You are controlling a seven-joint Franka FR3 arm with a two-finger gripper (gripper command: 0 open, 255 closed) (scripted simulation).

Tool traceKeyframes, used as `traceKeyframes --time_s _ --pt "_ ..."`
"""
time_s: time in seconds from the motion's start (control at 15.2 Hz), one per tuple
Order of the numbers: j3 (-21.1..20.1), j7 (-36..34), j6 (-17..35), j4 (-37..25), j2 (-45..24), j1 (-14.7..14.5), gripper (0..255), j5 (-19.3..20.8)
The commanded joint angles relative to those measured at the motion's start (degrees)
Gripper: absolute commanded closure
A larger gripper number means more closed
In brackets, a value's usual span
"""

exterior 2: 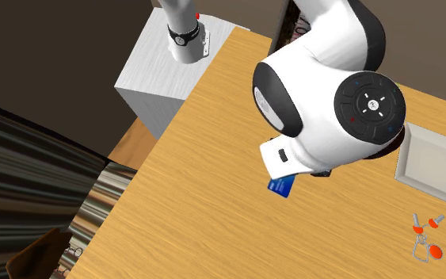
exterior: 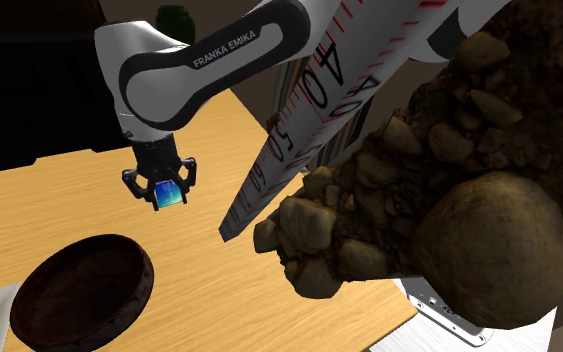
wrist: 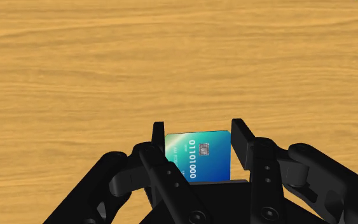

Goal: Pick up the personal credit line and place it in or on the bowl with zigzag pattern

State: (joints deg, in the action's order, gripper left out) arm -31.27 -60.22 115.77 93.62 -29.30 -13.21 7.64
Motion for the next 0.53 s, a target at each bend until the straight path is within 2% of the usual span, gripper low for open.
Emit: traceKeyframes --time_s 0.0,0.46 --pt "-0.2 0.1 -1.2 -0.5 0.7 0.2 255 -0.3" --pt "-0.8 0.3 -5.7 -3.4 2.5 0.4 255 -1.3"
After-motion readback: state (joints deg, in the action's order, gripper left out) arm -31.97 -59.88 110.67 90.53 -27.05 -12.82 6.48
